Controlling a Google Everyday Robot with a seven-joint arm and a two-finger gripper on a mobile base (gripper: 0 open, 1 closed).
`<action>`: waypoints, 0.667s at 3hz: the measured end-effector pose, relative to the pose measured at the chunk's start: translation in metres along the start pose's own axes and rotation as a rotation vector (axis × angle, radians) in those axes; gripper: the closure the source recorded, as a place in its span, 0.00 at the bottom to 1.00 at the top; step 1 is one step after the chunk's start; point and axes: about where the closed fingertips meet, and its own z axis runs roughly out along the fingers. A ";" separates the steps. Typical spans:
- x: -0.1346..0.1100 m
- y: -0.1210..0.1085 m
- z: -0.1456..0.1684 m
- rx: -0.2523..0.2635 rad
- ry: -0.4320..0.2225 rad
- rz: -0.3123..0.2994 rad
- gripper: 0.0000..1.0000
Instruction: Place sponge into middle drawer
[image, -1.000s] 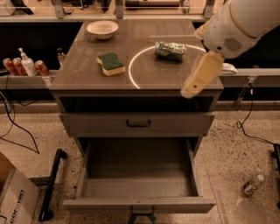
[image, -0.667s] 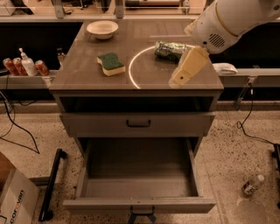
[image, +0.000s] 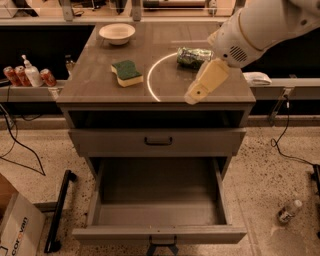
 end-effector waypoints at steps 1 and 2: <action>-0.008 -0.001 0.035 0.031 -0.085 0.074 0.00; -0.024 -0.013 0.076 0.044 -0.182 0.113 0.00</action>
Offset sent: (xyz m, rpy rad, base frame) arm 0.0880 0.0771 -0.0654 0.3274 -0.0765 -0.0852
